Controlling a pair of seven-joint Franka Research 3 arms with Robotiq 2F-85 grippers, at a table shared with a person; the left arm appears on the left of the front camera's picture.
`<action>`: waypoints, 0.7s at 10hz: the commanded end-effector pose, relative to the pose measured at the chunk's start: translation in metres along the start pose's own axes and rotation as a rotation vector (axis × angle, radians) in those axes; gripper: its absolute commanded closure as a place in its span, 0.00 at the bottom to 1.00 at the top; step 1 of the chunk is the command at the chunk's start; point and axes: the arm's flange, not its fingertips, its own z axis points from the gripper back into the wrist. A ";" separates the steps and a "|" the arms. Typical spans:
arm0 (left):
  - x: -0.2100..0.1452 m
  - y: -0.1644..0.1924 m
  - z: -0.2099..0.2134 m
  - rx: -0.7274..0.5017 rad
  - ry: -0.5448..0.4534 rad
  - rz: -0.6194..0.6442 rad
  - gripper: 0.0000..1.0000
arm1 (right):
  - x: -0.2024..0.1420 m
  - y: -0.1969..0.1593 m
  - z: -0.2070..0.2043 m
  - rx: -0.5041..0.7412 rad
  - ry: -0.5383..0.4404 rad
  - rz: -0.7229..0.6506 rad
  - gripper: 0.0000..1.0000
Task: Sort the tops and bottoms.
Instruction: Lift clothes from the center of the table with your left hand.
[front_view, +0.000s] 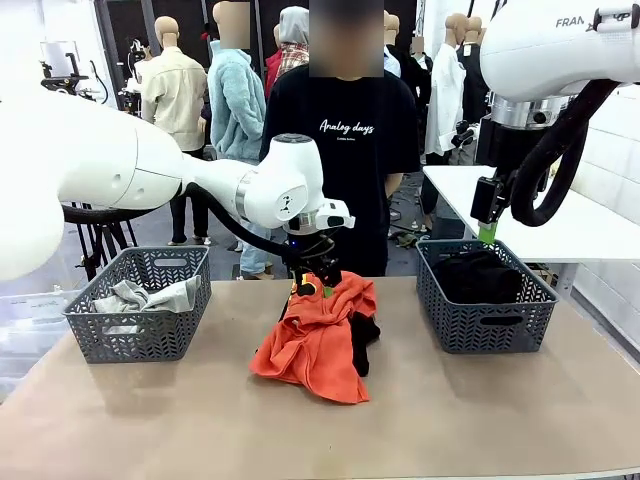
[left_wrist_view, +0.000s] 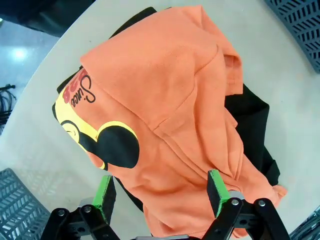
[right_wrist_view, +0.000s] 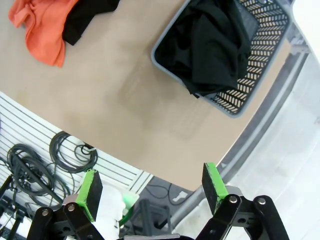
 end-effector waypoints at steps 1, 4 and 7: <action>-0.006 -0.010 -0.005 -0.021 -0.001 0.063 0.05 | 0.002 0.000 0.002 -0.017 0.015 -0.015 0.00; -0.009 -0.038 0.004 0.058 -0.087 0.319 0.05 | 0.002 0.000 0.002 -0.017 0.015 -0.015 0.00; -0.002 -0.051 -0.005 0.083 -0.025 0.388 0.05 | 0.002 0.000 0.002 -0.017 0.015 -0.015 0.00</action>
